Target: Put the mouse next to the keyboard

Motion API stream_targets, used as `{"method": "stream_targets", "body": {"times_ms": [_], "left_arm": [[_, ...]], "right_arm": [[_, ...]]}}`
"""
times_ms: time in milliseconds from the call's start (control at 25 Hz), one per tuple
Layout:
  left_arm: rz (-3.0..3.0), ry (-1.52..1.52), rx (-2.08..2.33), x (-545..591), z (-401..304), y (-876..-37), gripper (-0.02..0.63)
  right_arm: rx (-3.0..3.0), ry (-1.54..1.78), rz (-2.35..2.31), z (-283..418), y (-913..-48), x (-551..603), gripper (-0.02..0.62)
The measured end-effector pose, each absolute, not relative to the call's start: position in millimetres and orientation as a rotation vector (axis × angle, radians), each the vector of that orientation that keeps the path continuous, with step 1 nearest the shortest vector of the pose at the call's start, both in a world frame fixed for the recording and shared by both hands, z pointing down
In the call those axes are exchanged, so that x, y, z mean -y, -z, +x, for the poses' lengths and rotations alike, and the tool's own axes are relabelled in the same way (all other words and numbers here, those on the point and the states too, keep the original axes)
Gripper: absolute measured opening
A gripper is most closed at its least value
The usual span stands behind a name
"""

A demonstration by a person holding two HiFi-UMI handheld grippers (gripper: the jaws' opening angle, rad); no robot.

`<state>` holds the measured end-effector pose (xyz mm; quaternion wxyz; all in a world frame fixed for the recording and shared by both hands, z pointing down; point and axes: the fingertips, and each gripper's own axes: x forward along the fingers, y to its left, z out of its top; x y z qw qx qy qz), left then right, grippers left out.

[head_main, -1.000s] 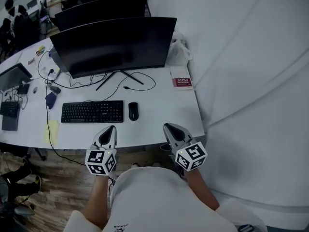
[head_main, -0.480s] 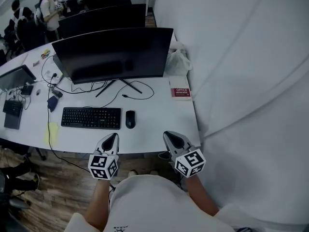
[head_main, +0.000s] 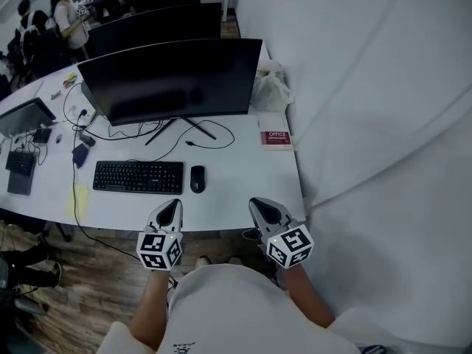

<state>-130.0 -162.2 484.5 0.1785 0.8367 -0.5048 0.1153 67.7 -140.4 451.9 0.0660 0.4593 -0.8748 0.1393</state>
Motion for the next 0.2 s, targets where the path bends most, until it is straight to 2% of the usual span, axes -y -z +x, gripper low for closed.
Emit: {"method": "stream_targets", "body": {"times_ms": [200], "left_arm": [[2.359,-0.339,1.447,165.9,-131.5,-483.7,0.011]], "right_arm": [[2.631,-0.413,1.393,68.0,-449.2,142.8,0.018]]}}
